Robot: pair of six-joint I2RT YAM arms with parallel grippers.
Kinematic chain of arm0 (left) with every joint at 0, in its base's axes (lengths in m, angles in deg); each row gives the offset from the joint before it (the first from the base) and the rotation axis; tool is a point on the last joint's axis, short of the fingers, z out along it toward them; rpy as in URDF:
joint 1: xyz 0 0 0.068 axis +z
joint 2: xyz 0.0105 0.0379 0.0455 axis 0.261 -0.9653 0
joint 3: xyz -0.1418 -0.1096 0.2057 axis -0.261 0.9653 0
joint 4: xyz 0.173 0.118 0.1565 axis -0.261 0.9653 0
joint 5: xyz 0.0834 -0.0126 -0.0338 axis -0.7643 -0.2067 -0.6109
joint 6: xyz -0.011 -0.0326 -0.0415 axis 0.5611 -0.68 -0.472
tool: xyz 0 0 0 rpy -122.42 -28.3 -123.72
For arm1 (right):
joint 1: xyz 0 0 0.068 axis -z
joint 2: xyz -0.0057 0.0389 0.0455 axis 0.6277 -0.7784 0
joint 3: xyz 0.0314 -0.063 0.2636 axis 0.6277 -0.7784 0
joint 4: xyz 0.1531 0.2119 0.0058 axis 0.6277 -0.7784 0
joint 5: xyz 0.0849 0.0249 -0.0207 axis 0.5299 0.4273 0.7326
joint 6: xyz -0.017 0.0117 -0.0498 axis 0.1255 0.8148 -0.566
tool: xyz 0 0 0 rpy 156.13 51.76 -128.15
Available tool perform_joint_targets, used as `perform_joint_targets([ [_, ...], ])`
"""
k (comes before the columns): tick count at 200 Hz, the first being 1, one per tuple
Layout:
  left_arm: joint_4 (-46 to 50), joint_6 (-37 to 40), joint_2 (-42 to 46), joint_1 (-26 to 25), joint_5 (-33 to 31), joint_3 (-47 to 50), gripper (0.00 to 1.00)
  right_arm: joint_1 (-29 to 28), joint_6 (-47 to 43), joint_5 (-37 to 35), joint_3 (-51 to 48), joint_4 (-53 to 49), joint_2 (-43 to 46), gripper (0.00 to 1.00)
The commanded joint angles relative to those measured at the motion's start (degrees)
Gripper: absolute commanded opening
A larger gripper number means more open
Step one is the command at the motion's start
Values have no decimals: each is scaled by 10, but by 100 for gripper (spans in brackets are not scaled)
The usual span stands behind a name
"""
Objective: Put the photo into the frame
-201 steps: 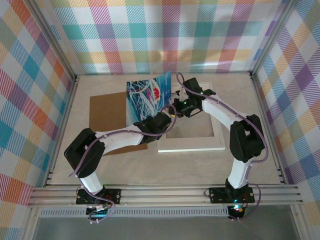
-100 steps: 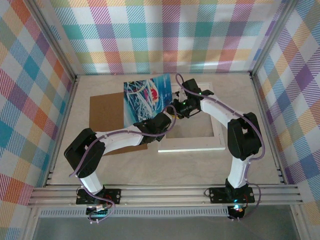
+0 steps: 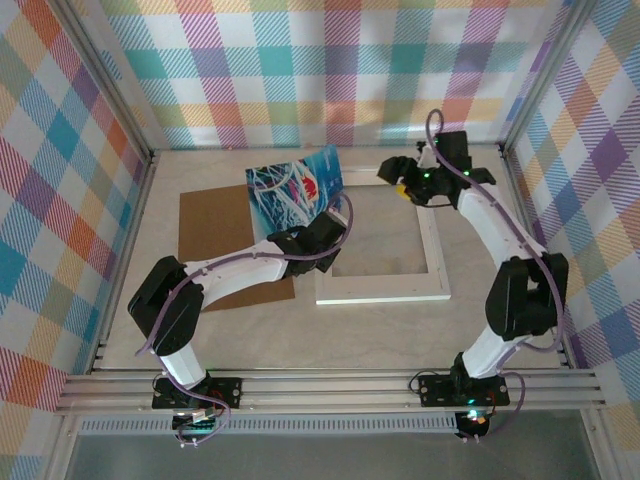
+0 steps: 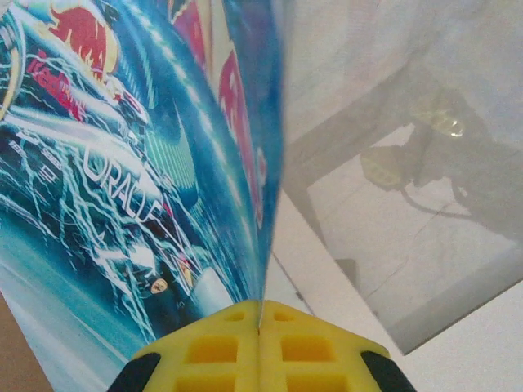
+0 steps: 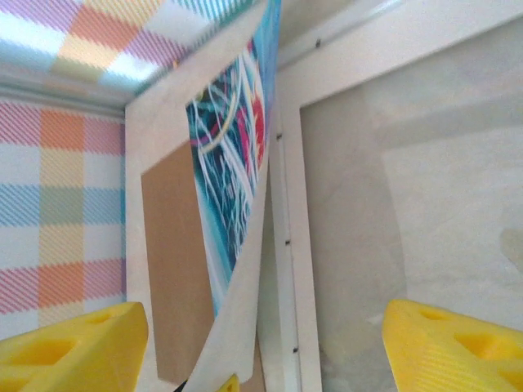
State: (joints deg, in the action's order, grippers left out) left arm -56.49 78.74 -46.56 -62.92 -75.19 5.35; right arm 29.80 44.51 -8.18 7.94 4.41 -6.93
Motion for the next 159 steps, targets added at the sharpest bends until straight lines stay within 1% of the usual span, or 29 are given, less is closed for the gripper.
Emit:
perform_joint_targets([
  [1,33,-17,40,20,40,-61,0,13,-18,-23,-36,4,29,78],
  [23,39,-34,52,46,76,-133,0,21,-21,-26,-66,16,40,78],
  [49,21,-81,60,78,135,-218,0,23,-15,-14,-89,30,37,80],
  [63,-6,-109,70,87,158,-240,0,23,-10,-7,-101,39,37,80],
  [77,-51,-136,90,90,168,-233,0,23,-7,-4,-112,48,40,81],
  [95,-137,-183,132,94,159,-171,0,23,0,3,-131,67,45,83],
  [111,-238,-253,179,100,132,-62,0,23,12,19,-154,96,51,85],
  [123,-286,-306,215,104,93,18,0,23,21,31,-168,114,54,86],
  [136,-306,-370,241,106,55,93,0,23,31,40,-183,130,56,86],
  [145,-312,-407,254,106,42,136,0,23,41,47,-195,144,57,86],
  [159,-289,-464,271,106,19,183,0,21,61,61,-215,167,58,86],
])
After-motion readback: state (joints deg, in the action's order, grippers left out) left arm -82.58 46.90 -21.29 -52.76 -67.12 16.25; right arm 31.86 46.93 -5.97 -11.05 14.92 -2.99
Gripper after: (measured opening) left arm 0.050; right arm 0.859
